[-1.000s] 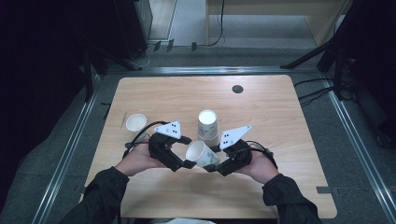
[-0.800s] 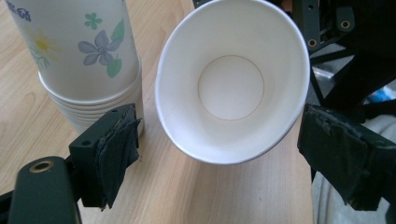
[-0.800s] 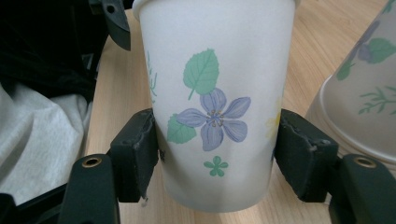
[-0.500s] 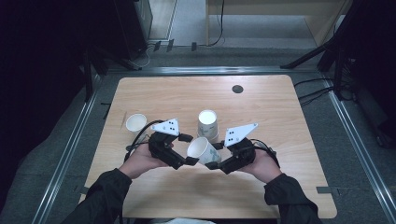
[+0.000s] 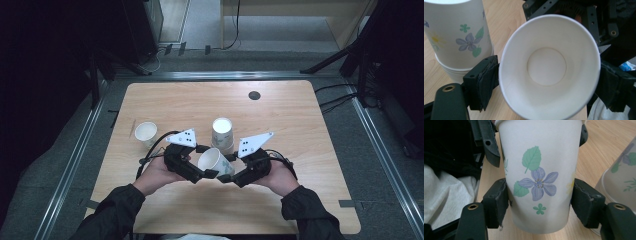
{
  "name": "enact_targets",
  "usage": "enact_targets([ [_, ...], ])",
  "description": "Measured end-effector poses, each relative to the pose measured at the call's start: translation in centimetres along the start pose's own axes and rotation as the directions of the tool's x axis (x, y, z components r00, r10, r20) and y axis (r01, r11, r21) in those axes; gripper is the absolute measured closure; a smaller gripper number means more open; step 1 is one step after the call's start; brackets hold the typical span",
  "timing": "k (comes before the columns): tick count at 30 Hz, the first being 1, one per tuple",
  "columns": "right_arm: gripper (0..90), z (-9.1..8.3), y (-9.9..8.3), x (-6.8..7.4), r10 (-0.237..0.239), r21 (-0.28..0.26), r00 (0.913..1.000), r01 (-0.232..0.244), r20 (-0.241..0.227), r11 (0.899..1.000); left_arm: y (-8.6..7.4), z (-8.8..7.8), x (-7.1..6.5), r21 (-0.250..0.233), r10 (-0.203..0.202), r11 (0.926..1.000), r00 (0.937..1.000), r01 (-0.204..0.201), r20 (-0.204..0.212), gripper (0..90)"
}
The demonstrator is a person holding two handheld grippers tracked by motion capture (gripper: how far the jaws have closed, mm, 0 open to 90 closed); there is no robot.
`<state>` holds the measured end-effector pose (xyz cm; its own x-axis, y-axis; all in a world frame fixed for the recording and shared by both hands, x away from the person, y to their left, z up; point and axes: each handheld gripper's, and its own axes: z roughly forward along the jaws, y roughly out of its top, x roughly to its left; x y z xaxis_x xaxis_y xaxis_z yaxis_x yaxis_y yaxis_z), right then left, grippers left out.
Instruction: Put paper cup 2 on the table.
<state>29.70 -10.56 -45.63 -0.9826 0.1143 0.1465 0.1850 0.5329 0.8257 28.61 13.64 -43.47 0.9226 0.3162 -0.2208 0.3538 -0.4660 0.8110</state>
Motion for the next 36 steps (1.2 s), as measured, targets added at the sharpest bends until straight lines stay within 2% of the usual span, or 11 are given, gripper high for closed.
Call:
enact_targets([
  [5,34.5,0.3,0.1,0.0,0.006,-0.001,0.9999,-0.006,-0.013,1.0,-0.1,0.1,-0.3,-0.006,0.009,0.9999,0.9999,-0.009,-0.008,17.9],
  [8,34.5,0.3,0.2,0.0,0.01,-0.002,0.9998,-0.01,-0.016,1.0,-0.2,0.0,-0.2,-0.021,-0.005,0.9998,1.0,0.005,-0.007,21.8],
  [19,33.4,0.6,0.3,0.1,0.014,0.008,0.9996,-0.014,-0.023,1.0,-0.3,-0.2,-0.2,-0.018,0.005,0.9998,1.0,-0.005,-0.004,24.4],
  [23,27.6,0.5,0.4,0.2,0.006,0.002,0.9995,-0.006,-0.032,1.0,-0.3,-0.3,-0.3,-0.019,0.012,0.9997,0.9999,-0.012,-0.005,24.5],
  [27,22.5,0.5,0.2,0.5,-0.012,0.017,0.9998,0.012,-0.017,1.0,-0.3,-0.5,-0.4,-0.01,0.021,0.9997,0.9997,-0.021,-0.015,24.6],
  [36,21.0,-0.4,-0.2,0.4,0.007,0.014,0.9997,-0.007,0.024,1.0,-0.5,-1.7,0.0,-0.023,0.028,0.9993,0.9985,-0.029,-0.047,24.5],
])
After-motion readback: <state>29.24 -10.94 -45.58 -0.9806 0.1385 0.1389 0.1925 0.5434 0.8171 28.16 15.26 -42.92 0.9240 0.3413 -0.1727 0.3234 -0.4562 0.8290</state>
